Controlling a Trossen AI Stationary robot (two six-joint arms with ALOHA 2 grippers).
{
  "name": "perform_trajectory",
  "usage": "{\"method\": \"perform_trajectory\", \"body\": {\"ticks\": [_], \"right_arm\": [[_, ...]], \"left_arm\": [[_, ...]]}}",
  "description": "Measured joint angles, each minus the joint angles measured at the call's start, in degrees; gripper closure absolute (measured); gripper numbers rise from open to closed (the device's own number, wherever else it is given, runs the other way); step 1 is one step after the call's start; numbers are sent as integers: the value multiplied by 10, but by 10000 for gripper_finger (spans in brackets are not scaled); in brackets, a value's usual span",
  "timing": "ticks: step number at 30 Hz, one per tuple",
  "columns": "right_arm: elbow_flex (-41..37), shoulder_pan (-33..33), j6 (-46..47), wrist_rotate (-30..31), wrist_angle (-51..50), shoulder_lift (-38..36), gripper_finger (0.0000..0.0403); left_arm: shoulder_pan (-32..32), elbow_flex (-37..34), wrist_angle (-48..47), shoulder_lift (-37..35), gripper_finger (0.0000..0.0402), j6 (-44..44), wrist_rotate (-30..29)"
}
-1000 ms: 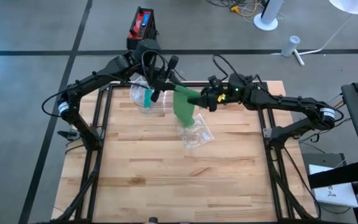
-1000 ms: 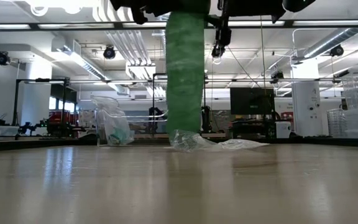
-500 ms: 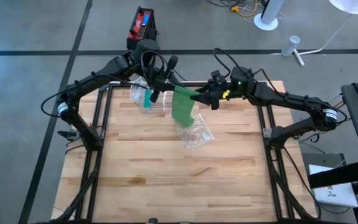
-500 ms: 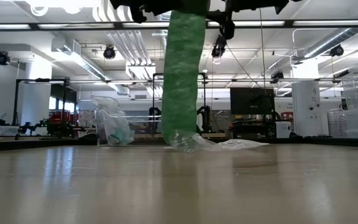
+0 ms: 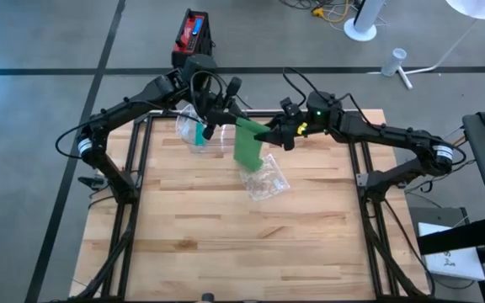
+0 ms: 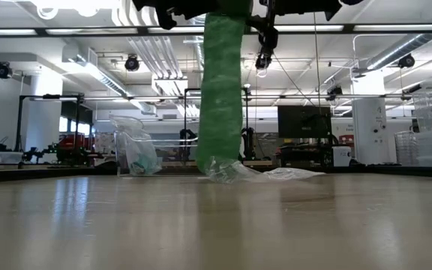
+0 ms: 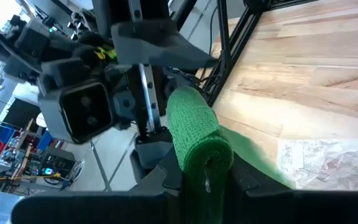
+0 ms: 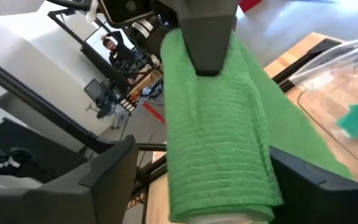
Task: Roll bandage
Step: Roll the green bandage
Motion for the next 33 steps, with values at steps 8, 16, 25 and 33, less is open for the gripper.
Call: {"method": "perform_trajectory", "body": {"ticks": [8,16,25,33], "right_arm": [[0,-1,9,-8,-3,-2,222],[0,-1,-21,-8,0,-3,330],[1,-4,-90,-14,-28,-25,351],[29,-10,-280,-2,-148,-45,352]], "left_arm": [[0,0,2,0,366,-2,2],[0,0,19,0,334,-85,-3],[1,6,-1,-37,244,-255,-50],[5,6,-64,-57,178,-311,-50]]}}
